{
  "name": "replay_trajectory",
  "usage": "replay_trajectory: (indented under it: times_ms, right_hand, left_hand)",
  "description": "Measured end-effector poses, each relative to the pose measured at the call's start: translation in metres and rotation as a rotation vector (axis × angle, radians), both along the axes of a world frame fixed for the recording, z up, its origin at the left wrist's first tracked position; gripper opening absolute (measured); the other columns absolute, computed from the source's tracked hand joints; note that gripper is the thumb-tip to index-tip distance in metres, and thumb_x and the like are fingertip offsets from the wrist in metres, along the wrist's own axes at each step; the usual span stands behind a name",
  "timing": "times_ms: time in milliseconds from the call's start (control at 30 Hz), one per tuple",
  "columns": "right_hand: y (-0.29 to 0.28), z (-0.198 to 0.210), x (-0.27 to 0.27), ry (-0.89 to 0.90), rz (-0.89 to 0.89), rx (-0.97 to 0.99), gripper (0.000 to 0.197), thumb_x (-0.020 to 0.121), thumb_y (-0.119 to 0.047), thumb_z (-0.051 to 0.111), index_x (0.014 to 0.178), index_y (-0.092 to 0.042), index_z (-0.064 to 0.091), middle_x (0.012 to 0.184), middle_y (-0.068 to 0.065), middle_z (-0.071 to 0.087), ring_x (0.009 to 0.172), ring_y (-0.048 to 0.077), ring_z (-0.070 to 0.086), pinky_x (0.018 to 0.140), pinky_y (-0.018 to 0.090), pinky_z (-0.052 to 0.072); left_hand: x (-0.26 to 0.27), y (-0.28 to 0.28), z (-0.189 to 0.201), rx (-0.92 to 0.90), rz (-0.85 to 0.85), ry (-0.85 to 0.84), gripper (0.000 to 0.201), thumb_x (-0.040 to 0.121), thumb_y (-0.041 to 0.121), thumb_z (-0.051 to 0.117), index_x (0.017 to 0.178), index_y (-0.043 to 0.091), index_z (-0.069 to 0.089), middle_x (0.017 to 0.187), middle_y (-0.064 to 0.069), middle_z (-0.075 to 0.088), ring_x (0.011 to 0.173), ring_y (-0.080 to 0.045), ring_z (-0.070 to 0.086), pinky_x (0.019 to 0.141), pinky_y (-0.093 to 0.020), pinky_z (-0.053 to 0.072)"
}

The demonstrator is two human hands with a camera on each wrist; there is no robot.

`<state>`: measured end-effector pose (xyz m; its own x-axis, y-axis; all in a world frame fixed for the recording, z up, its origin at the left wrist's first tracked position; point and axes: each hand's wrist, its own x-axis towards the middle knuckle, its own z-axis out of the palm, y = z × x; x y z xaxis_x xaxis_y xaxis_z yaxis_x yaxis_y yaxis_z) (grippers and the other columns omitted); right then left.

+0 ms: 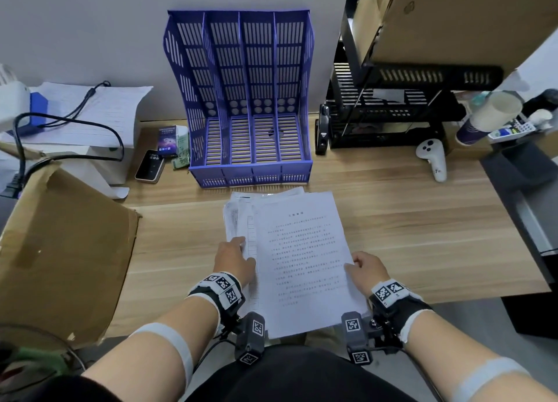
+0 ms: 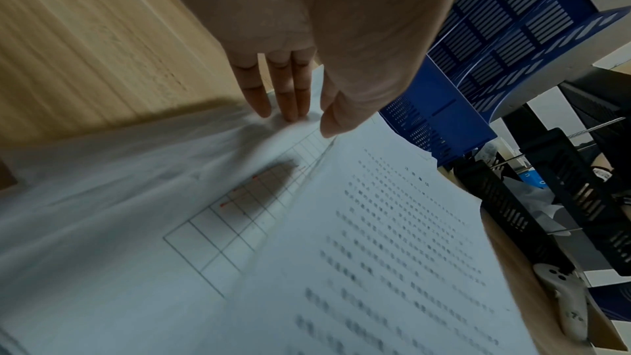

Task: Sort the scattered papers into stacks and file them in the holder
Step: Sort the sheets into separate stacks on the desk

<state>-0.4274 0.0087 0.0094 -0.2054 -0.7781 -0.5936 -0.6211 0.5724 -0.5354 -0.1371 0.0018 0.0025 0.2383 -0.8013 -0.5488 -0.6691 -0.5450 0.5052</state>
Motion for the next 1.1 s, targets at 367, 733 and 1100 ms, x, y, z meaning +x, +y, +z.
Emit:
replay_trajectory:
  times_ms: [367, 733, 1100]
  right_hand:
    - [-0.026, 0.036, -0.084, 0.299, -0.325, -0.158, 0.032, 0.089, -0.001, 0.042, 0.114, -0.011, 0.058, 0.093, 0.011, 0.057, 0.080, 0.031, 0.054, 0.071, 0.034, 0.047]
    - [-0.033, 0.029, -0.063, 0.368, -0.228, -0.295, 0.030, 0.085, -0.005, 0.053, 0.114, -0.014, 0.055, 0.121, 0.016, 0.052, 0.111, 0.035, 0.052, 0.092, 0.041, 0.046]
    - [-0.018, -0.010, 0.003, -0.006, 0.196, 0.023, 0.029, 0.088, -0.021, 0.058, 0.109, -0.003, 0.066, 0.107, 0.011, 0.071, 0.099, 0.029, 0.065, 0.082, 0.034, 0.052]
  left_hand:
    - [-0.006, -0.011, -0.006, 0.005, 0.088, -0.141, 0.052, 0.077, 0.018, 0.068, 0.126, 0.010, 0.054, 0.120, -0.015, 0.057, 0.108, -0.035, 0.059, 0.091, -0.043, 0.054]
    - [-0.005, -0.008, -0.010, 0.123, 0.176, -0.113, 0.054, 0.081, 0.024, 0.070, 0.129, 0.013, 0.049, 0.134, -0.013, 0.051, 0.114, -0.032, 0.058, 0.094, -0.038, 0.051]
    - [-0.005, 0.002, 0.000, 0.111, 0.047, 0.180, 0.032, 0.089, 0.015, 0.067, 0.120, 0.021, 0.070, 0.113, -0.003, 0.067, 0.097, -0.016, 0.061, 0.086, -0.022, 0.044]
